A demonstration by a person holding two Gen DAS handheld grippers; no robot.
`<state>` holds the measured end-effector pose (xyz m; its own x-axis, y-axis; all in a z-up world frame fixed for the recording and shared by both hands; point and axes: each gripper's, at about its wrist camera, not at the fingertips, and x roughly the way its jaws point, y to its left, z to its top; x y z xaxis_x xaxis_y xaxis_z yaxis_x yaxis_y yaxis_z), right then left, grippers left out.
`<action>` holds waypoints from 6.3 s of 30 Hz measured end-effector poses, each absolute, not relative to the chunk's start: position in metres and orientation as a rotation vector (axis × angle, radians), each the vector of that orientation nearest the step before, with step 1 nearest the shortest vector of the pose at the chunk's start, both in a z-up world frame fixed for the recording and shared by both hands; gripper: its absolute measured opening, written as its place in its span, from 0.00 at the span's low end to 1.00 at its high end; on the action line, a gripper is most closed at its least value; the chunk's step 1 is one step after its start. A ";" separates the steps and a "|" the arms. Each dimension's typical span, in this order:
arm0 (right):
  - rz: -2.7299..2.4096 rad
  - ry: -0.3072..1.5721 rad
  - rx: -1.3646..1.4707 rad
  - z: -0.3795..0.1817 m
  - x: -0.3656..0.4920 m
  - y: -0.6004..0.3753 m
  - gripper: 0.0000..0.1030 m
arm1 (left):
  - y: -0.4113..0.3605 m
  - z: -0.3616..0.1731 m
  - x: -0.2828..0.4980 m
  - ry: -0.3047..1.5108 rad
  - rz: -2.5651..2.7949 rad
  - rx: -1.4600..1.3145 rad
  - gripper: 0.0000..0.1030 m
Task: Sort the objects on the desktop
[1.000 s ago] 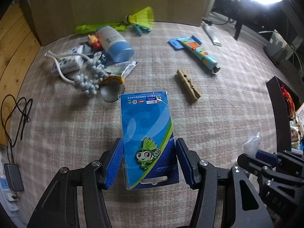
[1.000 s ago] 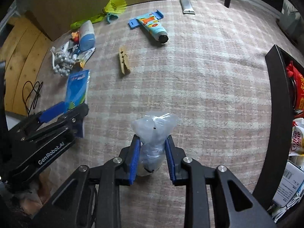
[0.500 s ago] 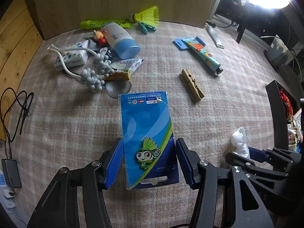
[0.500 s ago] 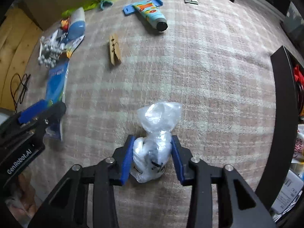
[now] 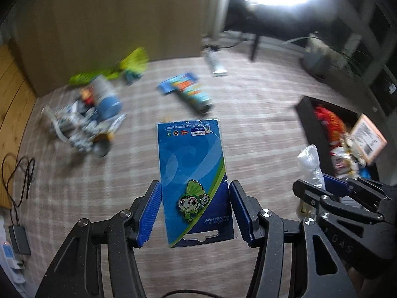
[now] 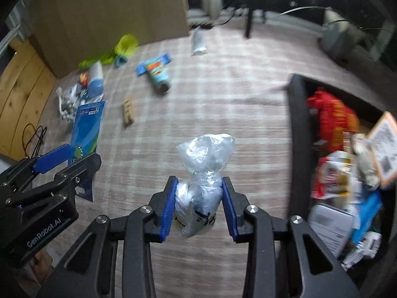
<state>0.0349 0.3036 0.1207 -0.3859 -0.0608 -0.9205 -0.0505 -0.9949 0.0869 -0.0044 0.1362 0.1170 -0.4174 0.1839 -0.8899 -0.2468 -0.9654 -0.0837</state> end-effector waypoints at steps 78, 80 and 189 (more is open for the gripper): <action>-2.742 -0.256 1.529 0.182 0.003 0.365 0.40 | 0.163 0.170 -0.043 0.096 2.546 -1.464 0.54; -2.700 -0.238 1.524 0.181 -0.008 0.344 0.40 | 0.134 0.166 -0.051 0.052 2.578 -1.495 0.54; -2.541 -0.955 1.696 0.157 0.088 0.560 0.30 | 0.409 0.159 0.040 0.183 2.035 -1.362 0.32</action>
